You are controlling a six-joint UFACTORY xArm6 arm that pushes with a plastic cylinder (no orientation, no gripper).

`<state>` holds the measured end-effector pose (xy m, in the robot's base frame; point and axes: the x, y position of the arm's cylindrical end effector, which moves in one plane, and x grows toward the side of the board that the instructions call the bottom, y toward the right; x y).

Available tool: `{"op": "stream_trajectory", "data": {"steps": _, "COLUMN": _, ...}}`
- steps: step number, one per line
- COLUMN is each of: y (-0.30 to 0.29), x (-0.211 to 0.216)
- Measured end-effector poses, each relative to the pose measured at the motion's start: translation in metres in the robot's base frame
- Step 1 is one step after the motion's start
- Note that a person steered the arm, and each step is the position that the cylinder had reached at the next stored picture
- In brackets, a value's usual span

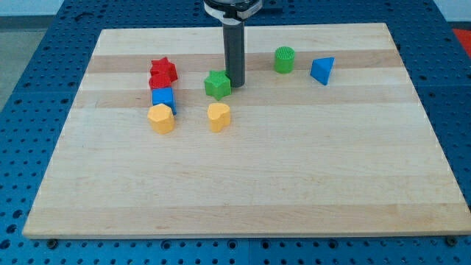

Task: Slide the green star to the left

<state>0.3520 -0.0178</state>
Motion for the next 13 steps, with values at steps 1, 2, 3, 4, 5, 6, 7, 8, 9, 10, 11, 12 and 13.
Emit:
{"op": "stream_trajectory", "data": {"steps": 1, "y": 0.022, "x": 0.007}}
{"op": "stream_trajectory", "data": {"steps": 2, "y": 0.033, "x": 0.016}}
{"op": "stream_trajectory", "data": {"steps": 3, "y": 0.018, "x": 0.016}}
{"op": "stream_trajectory", "data": {"steps": 4, "y": 0.01, "x": 0.016}}
{"op": "stream_trajectory", "data": {"steps": 5, "y": 0.006, "x": 0.016}}
{"op": "stream_trajectory", "data": {"steps": 6, "y": 0.001, "x": 0.016}}
{"op": "stream_trajectory", "data": {"steps": 7, "y": 0.0, "x": 0.016}}
{"op": "stream_trajectory", "data": {"steps": 8, "y": 0.0, "x": 0.016}}
{"op": "stream_trajectory", "data": {"steps": 9, "y": -0.001, "x": 0.013}}
{"op": "stream_trajectory", "data": {"steps": 10, "y": -0.001, "x": 0.007}}
{"op": "stream_trajectory", "data": {"steps": 11, "y": -0.001, "x": 0.005}}
{"op": "stream_trajectory", "data": {"steps": 12, "y": -0.012, "x": 0.005}}
{"op": "stream_trajectory", "data": {"steps": 13, "y": -0.043, "x": 0.005}}
